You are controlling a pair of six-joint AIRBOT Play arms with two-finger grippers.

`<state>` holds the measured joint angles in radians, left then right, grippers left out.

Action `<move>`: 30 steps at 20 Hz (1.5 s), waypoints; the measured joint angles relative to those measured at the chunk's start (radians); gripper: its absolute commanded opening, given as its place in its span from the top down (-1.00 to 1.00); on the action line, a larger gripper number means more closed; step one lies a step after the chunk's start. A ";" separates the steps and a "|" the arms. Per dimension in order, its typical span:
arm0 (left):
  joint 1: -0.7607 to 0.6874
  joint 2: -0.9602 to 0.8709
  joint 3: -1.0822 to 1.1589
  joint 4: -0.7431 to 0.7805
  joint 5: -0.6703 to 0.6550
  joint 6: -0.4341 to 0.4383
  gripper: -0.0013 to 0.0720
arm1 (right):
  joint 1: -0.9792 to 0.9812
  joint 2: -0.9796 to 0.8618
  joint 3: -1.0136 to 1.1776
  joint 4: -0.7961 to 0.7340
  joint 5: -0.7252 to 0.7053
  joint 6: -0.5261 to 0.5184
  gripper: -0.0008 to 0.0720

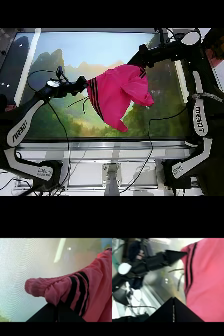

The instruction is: Fold the clothes and pants, and hang the long-sleeved shirts on hangers.

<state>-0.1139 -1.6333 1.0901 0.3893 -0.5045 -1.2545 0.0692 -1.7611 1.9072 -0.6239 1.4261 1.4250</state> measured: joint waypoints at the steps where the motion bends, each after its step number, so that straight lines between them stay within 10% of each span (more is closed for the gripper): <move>1: 0.001 0.005 0.001 -0.004 0.006 0.010 0.95 | 0.000 0.000 -0.002 -0.026 0.010 0.005 0.97; 9: -0.003 0.177 0.004 0.255 0.011 0.188 0.95 | 0.020 0.001 -0.178 -0.101 0.107 0.019 0.97; 14: -0.040 0.259 0.004 0.761 -0.079 0.011 0.95 | 0.095 0.001 -0.373 -0.107 0.122 0.011 0.88; 18: -0.063 0.277 0.004 1.087 -0.192 -0.139 0.95 | 0.195 -0.001 -0.473 -0.146 0.027 0.030 -0.22; 30: -0.072 0.282 0.004 1.308 -0.300 -0.220 0.95 | 0.317 -0.003 -0.597 -0.234 0.059 0.147 -0.24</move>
<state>-0.1864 -1.3514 1.0939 1.6970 -0.8043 -1.4750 0.3862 -1.7645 1.3106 -0.8577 1.4849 1.5723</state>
